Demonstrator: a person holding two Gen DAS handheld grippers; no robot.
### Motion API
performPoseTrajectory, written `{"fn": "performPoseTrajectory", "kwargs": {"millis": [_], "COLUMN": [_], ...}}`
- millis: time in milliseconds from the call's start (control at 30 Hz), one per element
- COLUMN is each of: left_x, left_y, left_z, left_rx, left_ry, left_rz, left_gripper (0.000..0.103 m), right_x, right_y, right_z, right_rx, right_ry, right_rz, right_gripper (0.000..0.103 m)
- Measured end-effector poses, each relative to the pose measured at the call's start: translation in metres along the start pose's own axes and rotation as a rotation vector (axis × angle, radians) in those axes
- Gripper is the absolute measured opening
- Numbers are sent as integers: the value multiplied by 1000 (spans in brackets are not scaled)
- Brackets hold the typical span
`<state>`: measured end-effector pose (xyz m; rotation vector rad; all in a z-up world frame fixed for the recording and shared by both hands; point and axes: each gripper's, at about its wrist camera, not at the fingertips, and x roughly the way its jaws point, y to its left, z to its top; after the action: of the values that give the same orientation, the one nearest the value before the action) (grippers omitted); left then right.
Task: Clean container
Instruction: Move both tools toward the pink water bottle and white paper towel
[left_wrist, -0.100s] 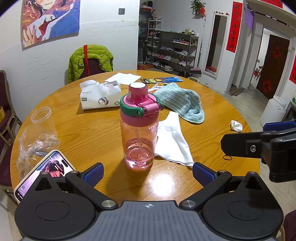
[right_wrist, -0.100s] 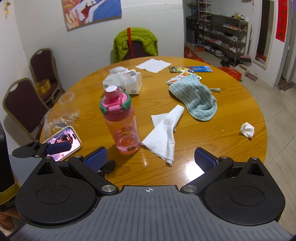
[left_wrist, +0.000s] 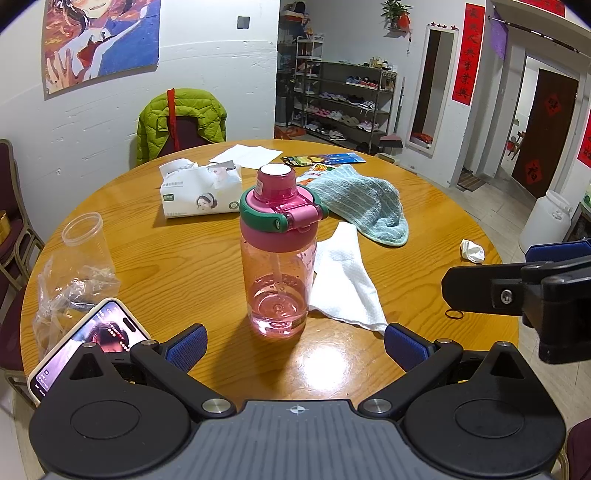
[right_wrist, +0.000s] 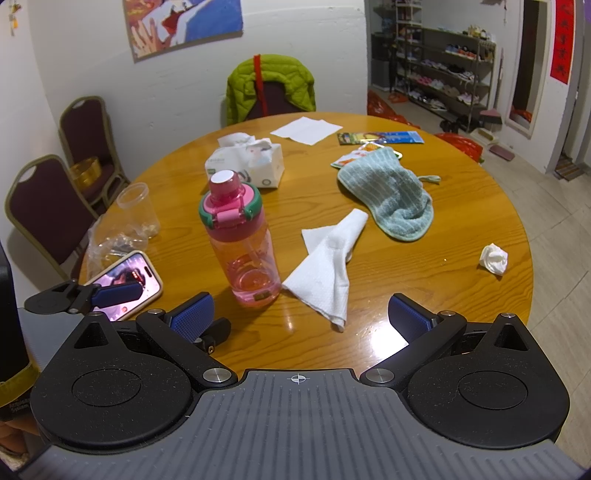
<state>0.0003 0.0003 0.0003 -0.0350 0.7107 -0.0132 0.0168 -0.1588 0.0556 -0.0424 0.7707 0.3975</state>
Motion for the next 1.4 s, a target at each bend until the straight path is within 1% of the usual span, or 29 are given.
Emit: {"fn": "performPoseTrajectory", "kwargs": {"millis": [1400], "left_x": [2], "left_y": [3], "left_z": [-1], "left_rx": [-5], "left_ry": [0], "left_rz": [0], "left_gripper": [102], "right_x": [3], "right_y": [2], "right_z": [-1], "right_rx": [-5], "right_ry": [11], "right_rz": [-2], "right_gripper": [103]}}
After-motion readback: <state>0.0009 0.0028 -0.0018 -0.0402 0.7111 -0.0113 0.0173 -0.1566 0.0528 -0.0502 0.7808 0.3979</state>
